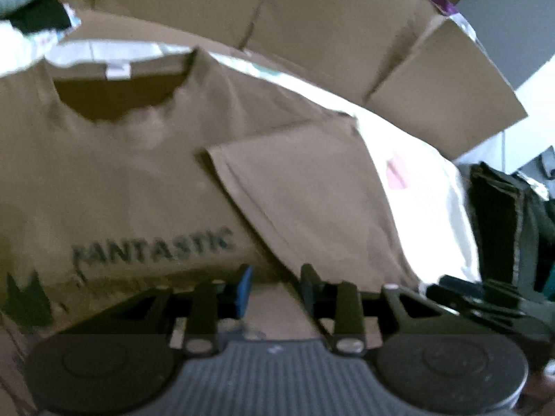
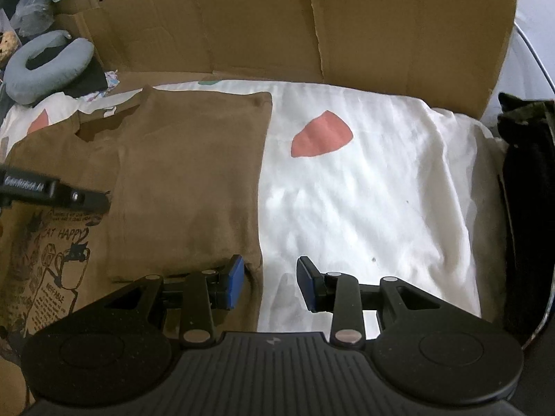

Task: Fold clothes
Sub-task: 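Open the left tool and release the folded sleeve on the shirt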

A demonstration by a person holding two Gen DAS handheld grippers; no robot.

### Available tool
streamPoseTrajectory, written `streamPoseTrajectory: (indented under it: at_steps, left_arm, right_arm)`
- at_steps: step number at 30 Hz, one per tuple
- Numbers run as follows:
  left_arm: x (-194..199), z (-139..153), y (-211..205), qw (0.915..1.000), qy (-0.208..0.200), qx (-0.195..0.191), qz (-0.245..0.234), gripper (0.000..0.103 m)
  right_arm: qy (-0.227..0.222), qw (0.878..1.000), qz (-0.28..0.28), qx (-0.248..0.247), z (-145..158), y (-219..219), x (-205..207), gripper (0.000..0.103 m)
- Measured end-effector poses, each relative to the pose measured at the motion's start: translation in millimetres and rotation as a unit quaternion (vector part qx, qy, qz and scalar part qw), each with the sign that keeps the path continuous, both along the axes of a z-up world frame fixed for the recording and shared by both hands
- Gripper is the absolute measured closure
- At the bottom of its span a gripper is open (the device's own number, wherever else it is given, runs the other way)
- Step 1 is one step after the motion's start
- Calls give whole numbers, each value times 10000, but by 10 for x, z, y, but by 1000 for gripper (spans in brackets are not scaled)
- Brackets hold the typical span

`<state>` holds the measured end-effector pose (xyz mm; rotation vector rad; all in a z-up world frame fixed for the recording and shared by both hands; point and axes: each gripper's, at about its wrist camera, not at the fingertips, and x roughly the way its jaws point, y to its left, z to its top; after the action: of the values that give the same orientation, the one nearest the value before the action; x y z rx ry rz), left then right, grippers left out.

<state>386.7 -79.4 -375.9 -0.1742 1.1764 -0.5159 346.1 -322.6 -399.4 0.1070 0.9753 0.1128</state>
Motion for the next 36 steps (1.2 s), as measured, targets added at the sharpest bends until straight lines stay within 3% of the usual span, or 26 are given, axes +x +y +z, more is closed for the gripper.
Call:
streamPoseTrajectory:
  at_steps: [7,9,16,18,19,23,24,27,29,36]
  left_arm:
    - [-179,11,-211,9996,158,-108,-188,70]
    - [-184,-65,-265,9989,376,-158,-224,71]
    - [-296,-199,-402,9957,427,477,-666,82]
    - [-298,-212,-401,9950,391,629,-666,91]
    - [-288,-216,-401,9946,393,721,-637,101]
    - [-301,-147,-317,9945,437,738,-594,99]
    - [-311,-107,-293,9946,405,735,-612,97]
    - [-348,36,-207,9941,273,817,-665,78]
    - [-393,155,-85,9949,197,778,-615,58]
    - [-531,687,239,9965,56,747,-377,29]
  right_arm:
    - [-221,9996,-124,153,82,6,60,63]
    - [-206,9996,-143,129,45,30,111,63]
    - [11,9999,-161,-26,-188,72,145,64]
    - [65,9999,-139,-58,-245,78,107,64]
    - [68,9998,-141,-86,-248,85,90,64]
    - [81,9996,-233,-130,-214,91,35,64]
    - [69,9995,-284,-82,-185,78,21,64]
    - [24,9991,-417,76,-82,31,-24,64]
    - [9,9988,-464,162,-2,1,-51,64]
    - [122,9979,-536,353,343,-37,-132,60]
